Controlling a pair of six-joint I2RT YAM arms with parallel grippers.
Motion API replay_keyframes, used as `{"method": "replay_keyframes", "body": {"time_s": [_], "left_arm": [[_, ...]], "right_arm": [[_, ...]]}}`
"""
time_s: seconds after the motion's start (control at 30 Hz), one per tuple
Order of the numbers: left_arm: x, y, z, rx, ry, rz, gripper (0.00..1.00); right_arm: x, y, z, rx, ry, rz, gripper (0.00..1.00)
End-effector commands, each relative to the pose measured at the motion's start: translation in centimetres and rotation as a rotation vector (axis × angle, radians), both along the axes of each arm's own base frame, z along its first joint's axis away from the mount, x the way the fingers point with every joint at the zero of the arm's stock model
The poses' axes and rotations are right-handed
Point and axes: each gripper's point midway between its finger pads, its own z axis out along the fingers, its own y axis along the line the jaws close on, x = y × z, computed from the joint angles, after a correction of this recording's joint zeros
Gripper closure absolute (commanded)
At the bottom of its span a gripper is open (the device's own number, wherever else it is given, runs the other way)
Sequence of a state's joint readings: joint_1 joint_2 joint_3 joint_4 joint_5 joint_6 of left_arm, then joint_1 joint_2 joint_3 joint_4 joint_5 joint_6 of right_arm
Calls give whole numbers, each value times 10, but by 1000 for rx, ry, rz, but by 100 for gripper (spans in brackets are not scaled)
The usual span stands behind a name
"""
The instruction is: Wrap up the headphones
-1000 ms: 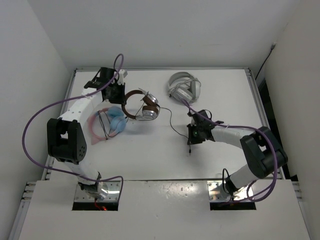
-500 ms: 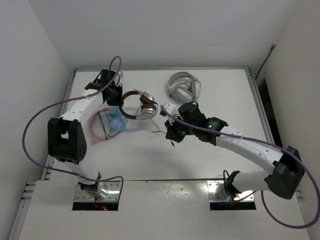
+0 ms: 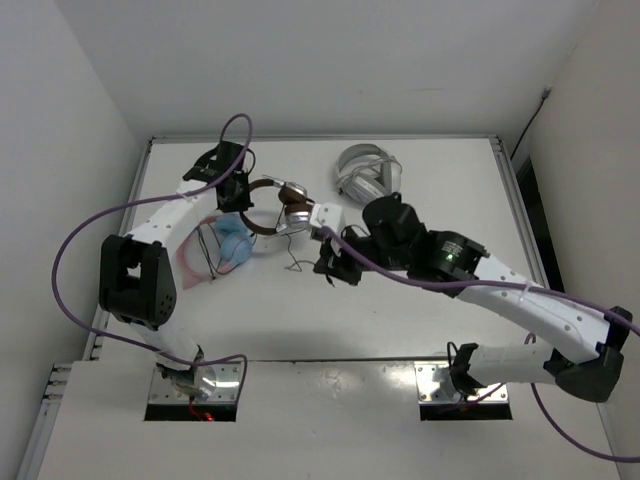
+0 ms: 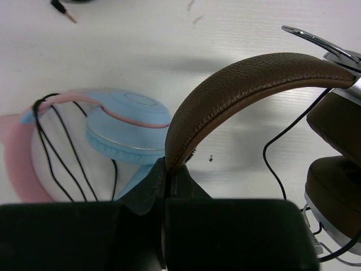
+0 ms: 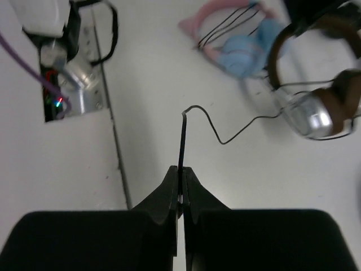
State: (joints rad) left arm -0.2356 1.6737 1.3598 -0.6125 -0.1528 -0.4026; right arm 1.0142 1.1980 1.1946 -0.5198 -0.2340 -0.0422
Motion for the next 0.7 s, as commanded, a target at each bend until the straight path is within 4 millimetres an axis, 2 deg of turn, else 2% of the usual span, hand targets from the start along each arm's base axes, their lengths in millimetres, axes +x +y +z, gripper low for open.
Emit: {"method": "replay_keyframes", "body": {"time_s": [0.0, 0.03, 0.07, 0.1, 0.13, 0.2, 0.23, 0.3, 0.43, 0.47, 0.5, 0.57, 0.67], "left_arm": [[15, 2, 17, 68, -92, 33, 100], [15, 6, 19, 120, -100, 29, 100], [13, 11, 11, 152, -82, 30, 100], [13, 9, 12, 180, -84, 10, 100], [11, 15, 6, 211, -70, 17, 100], [11, 13, 4, 227, -72, 2, 100], [7, 14, -4, 237, -59, -6, 100], [6, 17, -4, 249, -65, -7, 100], [1, 23, -11, 288, -71, -23, 100], [-1, 22, -15, 287, -58, -40, 100], [0, 15, -9, 265, -83, -98, 100], [-6, 12, -12, 253, -94, -143, 100], [-9, 3, -8, 242, -115, -186, 100]], "right_arm": [[16, 1, 70, 128, -148, -9, 100], [21, 0, 91, 166, -174, -22, 100], [22, 2, 99, 176, -192, -18, 100], [23, 1, 108, 191, -214, -15, 100], [23, 1, 125, 221, -234, -16, 100], [25, 0, 136, 234, -250, -14, 100], [26, 2, 147, 252, -262, -14, 100], [28, -1, 164, 287, -288, -25, 100], [36, -7, 191, 335, -328, -53, 100], [40, -7, 201, 355, -345, -63, 100], [43, -11, 207, 362, -355, -77, 100], [51, -18, 220, 386, -381, -105, 100], [52, -18, 223, 399, -379, -105, 100]]}}
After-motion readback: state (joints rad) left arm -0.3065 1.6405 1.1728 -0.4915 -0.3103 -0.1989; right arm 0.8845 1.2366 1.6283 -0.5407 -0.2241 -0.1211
